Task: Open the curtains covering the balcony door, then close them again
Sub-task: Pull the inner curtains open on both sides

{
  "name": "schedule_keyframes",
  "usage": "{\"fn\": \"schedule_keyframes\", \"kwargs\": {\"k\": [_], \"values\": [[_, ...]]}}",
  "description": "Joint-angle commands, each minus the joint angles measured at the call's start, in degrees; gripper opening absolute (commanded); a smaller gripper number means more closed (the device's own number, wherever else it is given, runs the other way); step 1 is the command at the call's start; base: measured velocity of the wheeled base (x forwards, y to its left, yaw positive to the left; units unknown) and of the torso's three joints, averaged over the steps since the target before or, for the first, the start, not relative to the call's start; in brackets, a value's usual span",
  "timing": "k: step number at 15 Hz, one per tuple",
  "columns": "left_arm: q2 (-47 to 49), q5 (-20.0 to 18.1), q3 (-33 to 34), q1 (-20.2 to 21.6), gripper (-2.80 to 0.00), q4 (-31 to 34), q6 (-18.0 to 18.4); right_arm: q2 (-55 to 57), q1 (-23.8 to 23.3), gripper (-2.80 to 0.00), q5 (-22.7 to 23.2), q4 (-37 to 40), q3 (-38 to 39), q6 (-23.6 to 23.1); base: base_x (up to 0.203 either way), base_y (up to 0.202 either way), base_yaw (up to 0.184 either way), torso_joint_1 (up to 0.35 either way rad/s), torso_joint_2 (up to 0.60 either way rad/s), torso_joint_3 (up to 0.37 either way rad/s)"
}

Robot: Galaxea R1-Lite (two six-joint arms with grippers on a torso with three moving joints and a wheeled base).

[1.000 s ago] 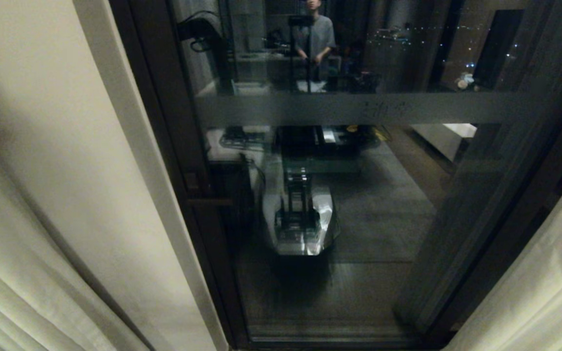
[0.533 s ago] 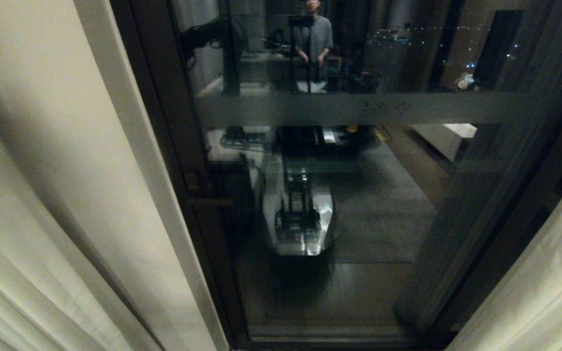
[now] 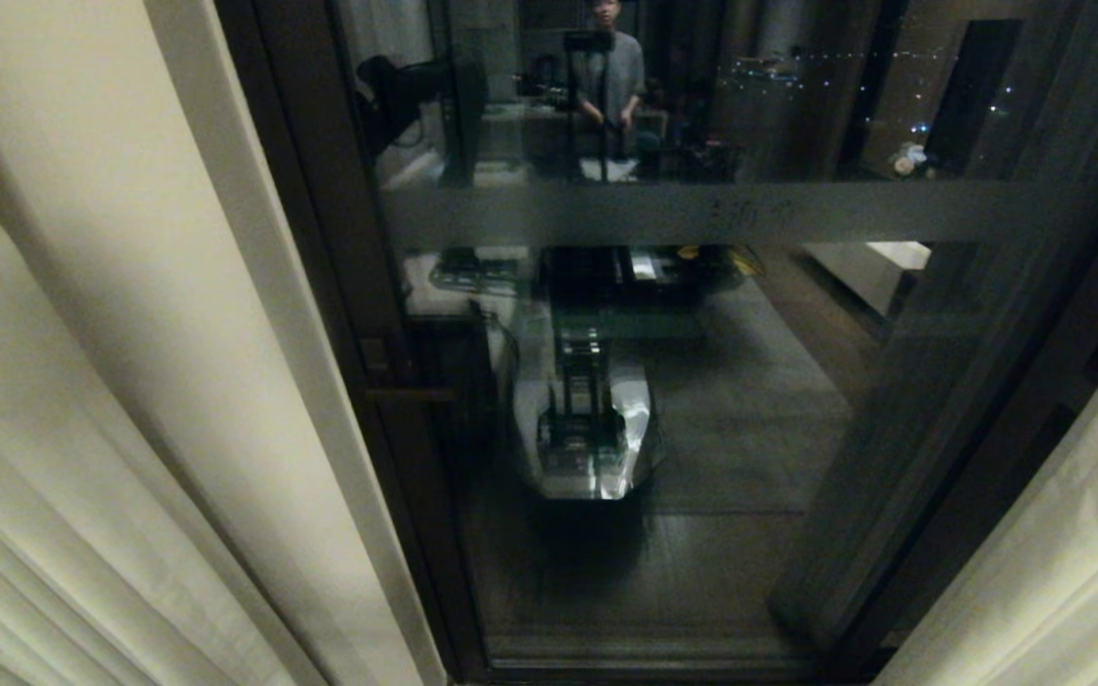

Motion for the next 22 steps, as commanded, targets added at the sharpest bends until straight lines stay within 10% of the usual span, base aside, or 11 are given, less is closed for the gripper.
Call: {"fn": "schedule_keyframes", "kwargs": {"k": [1,7,22], "values": [[-5.2,0.2,3.6,-1.2,-2.8,0.4,-0.2,0.0,0.0,-2.8,0.0,0.0,0.0,-0.1,0.0,0.0,0.0,0.0,0.0,0.0],[-17.6,-1.1,13.1,-4.7,-2.8,7.8,1.5,0.0,0.0,-2.8,0.0,0.0,0.0,-0.1,0.0,0.0,0.0,0.0,0.0,0.0],[-63.5,-26.6,43.4,-17.3,-2.8,-6.3,31.5,0.0,0.0,-2.8,0.0,0.0,0.0,-0.1,0.0,0.0,0.0,0.0,0.0,0.0]]}}
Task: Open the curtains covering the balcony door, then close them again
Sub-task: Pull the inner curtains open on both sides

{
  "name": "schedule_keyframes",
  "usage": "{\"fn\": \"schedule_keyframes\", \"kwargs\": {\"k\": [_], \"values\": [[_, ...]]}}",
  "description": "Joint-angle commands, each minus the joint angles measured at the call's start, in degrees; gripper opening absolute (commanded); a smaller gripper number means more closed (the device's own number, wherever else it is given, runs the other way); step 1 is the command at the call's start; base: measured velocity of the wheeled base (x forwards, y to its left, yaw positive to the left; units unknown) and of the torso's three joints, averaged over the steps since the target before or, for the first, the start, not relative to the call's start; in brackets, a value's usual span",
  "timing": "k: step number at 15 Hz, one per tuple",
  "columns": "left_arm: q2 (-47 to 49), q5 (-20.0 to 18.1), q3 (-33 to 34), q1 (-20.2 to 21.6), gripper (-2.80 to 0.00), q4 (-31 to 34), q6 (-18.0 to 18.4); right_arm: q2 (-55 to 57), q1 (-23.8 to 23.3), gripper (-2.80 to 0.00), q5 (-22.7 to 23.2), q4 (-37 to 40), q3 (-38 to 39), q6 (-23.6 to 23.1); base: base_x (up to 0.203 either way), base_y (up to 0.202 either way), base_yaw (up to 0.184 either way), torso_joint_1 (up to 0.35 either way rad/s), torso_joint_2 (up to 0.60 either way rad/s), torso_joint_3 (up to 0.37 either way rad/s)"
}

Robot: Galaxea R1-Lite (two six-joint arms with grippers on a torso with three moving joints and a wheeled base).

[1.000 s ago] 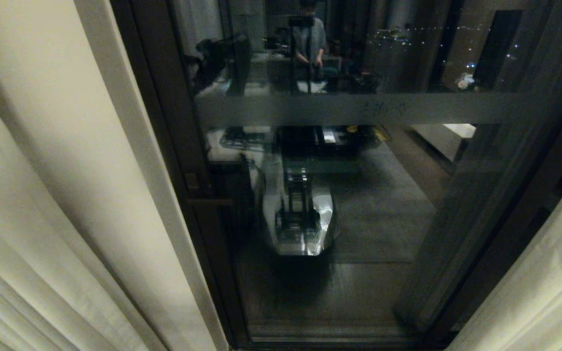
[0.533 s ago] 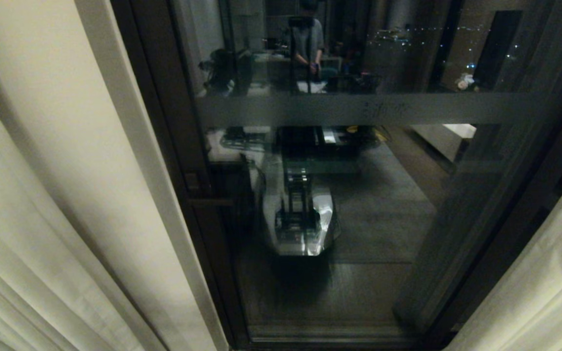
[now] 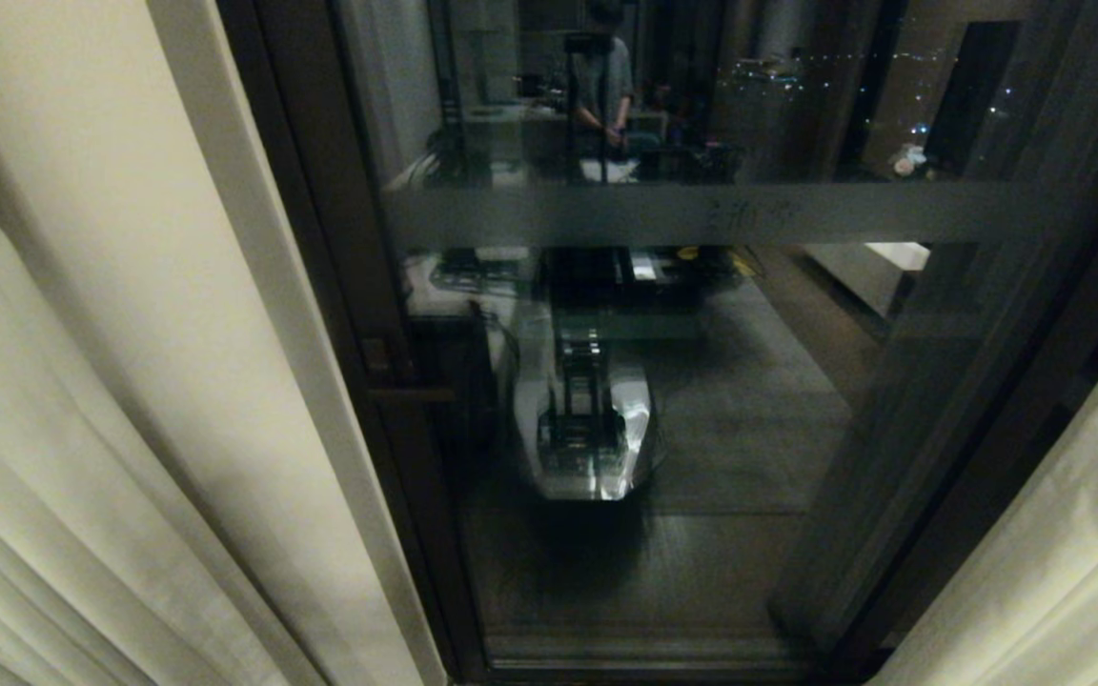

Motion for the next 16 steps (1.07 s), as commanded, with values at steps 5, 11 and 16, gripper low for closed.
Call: {"fn": "schedule_keyframes", "kwargs": {"k": [5,11,16], "values": [[-5.2,-3.5,8.2,-0.3,-2.8,-17.6,1.0,0.0,0.0,-2.8,0.0,0.0,0.0,0.0,0.0,0.0,0.0,0.0,0.0,0.0],[-5.2,11.1,8.9,-0.3,-2.8,-15.6,1.2,0.0,0.0,-2.8,0.0,0.0,0.0,0.0,0.0,0.0,0.0,0.0,0.0,0.0],[-5.2,7.5,8.9,-0.3,-2.8,-10.9,3.6,0.0,0.0,-2.8,0.0,0.0,0.0,0.0,0.0,0.0,0.0,0.0,0.0,0.0]]}}
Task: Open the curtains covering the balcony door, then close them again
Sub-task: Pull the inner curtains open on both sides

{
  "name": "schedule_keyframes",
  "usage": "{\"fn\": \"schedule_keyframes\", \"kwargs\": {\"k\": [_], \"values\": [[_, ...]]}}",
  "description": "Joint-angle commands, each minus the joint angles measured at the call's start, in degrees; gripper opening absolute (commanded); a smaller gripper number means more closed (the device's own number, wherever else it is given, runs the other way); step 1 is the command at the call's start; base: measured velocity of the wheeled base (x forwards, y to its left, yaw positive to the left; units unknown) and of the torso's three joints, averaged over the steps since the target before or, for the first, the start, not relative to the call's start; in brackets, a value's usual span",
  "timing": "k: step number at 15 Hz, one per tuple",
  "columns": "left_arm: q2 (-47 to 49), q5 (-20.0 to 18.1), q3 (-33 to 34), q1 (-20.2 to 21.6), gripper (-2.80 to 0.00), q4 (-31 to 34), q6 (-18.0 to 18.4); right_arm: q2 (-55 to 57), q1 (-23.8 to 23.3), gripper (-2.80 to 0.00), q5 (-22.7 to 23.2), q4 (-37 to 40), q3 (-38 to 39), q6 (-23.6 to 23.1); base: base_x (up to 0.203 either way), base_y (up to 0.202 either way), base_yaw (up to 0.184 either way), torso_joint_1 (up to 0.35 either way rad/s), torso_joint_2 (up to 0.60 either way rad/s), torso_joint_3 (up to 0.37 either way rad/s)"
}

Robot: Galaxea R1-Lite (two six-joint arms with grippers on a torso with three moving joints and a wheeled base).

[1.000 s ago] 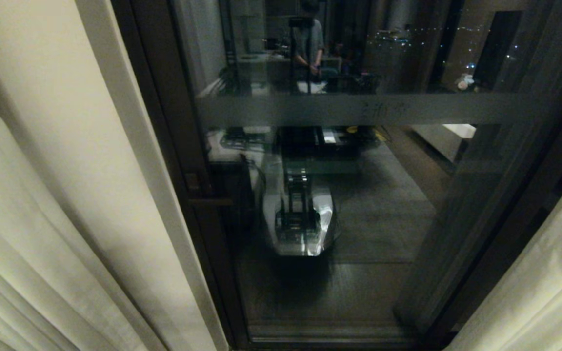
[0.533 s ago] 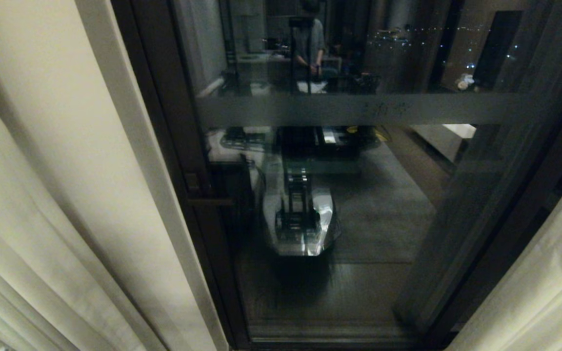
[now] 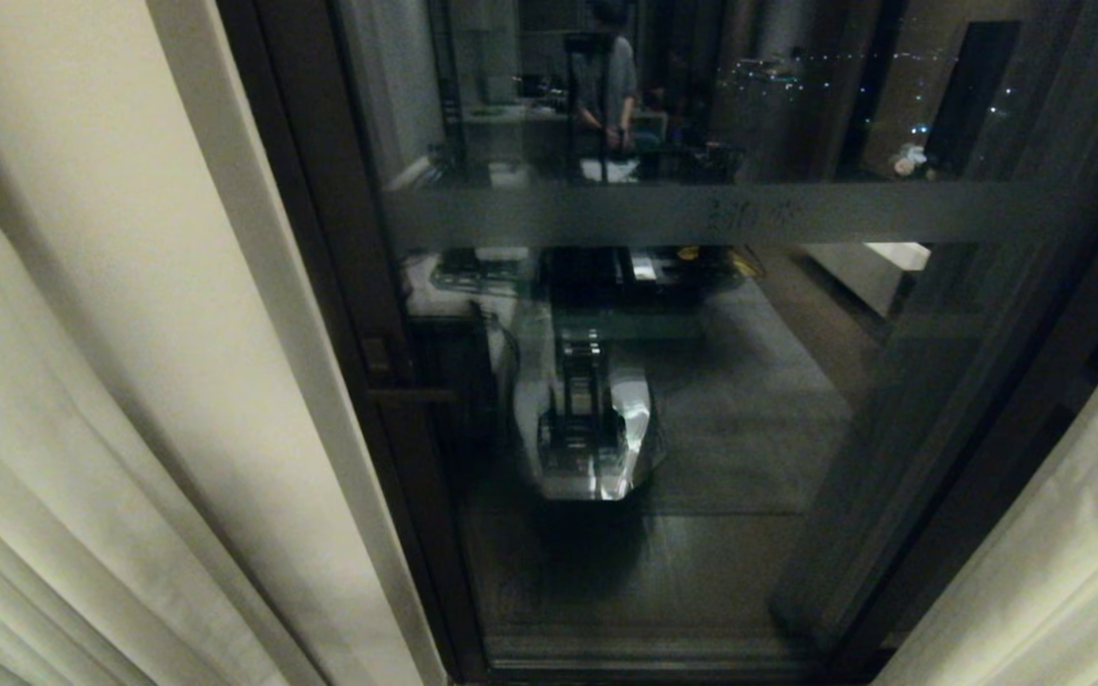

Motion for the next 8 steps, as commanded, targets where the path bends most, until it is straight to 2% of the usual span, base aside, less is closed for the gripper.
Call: {"fn": "schedule_keyframes", "kwargs": {"k": [1,8], "values": [[-0.2,0.1,0.0,0.0,-2.8,0.0,1.3,0.0,0.0,-2.8,0.0,0.0,0.0,-0.1,0.0,0.0,0.0,0.0,0.0,0.0],[-0.2,0.3,0.0,0.0,-2.8,-0.1,0.7,0.0,0.0,-2.8,0.0,0.0,0.0,-0.1,0.0,0.0,0.0,0.0,0.0,0.0]]}}
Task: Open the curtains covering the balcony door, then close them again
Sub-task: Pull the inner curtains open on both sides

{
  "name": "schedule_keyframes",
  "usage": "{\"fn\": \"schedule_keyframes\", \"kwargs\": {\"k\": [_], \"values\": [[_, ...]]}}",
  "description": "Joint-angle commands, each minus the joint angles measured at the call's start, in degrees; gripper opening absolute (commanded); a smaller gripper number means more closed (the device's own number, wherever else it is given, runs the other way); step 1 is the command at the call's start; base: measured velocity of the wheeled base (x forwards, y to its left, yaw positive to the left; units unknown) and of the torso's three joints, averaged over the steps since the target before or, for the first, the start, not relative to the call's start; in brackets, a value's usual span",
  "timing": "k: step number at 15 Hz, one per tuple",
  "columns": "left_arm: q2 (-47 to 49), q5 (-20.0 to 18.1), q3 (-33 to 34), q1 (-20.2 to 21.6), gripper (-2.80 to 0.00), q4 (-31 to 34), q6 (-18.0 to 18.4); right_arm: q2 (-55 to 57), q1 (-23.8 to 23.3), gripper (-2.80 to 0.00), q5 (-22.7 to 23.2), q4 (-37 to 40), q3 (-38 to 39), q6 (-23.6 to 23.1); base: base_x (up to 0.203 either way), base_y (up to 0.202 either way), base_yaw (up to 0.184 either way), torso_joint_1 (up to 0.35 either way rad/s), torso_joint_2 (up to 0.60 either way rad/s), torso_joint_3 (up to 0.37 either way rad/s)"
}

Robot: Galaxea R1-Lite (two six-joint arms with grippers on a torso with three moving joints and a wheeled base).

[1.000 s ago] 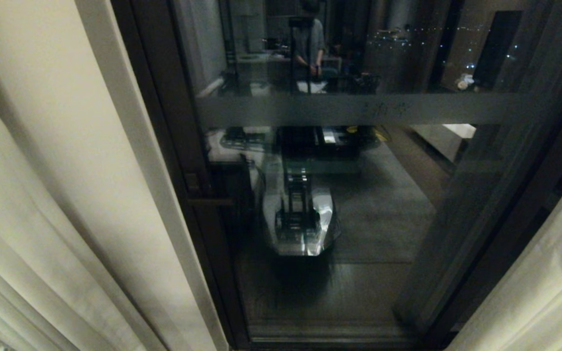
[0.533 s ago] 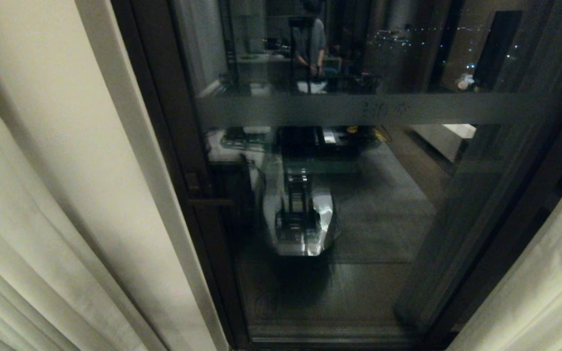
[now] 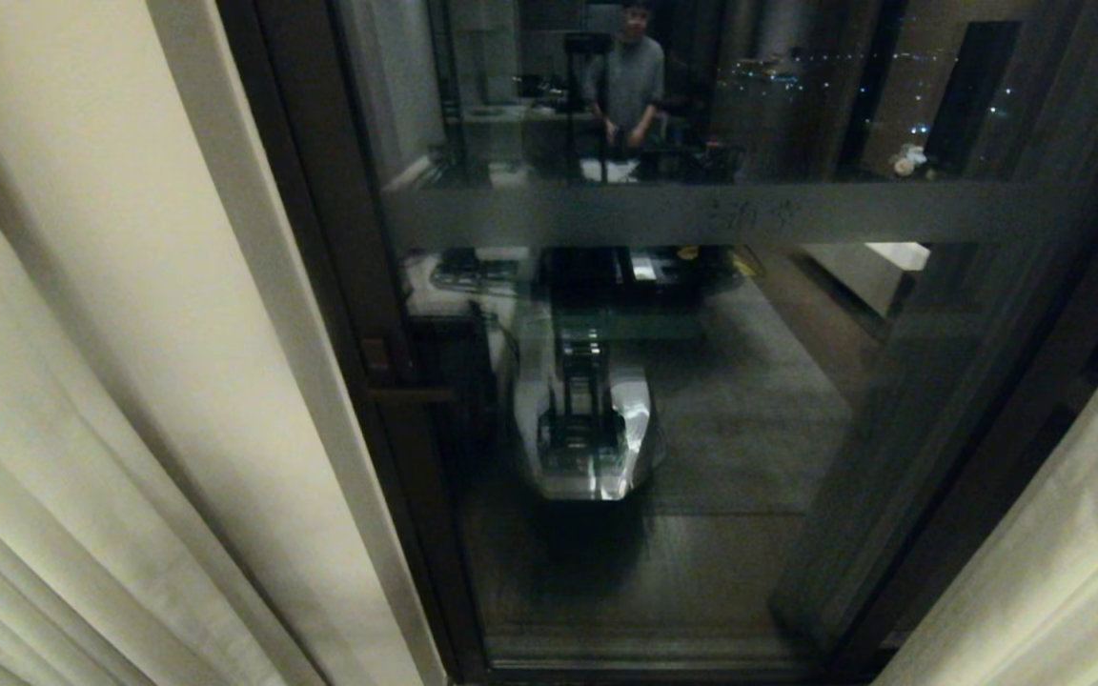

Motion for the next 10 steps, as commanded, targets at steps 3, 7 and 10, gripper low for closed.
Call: {"fn": "schedule_keyframes", "kwargs": {"k": [3,7,10], "values": [[-0.1,0.0,0.0,0.0,-2.8,0.0,-0.1,0.0,0.0,-2.8,0.0,0.0,0.0,-0.1,0.0,0.0,0.0,0.0,0.0,0.0],[-0.1,0.0,0.0,0.0,-2.8,0.0,-0.1,0.0,0.0,-2.8,0.0,0.0,0.0,-0.1,0.0,0.0,0.0,0.0,0.0,0.0],[-0.1,0.0,0.0,0.0,-2.8,-0.1,-0.2,0.0,0.0,-2.8,0.0,0.0,0.0,-0.1,0.0,0.0,0.0,0.0,0.0,0.0]]}}
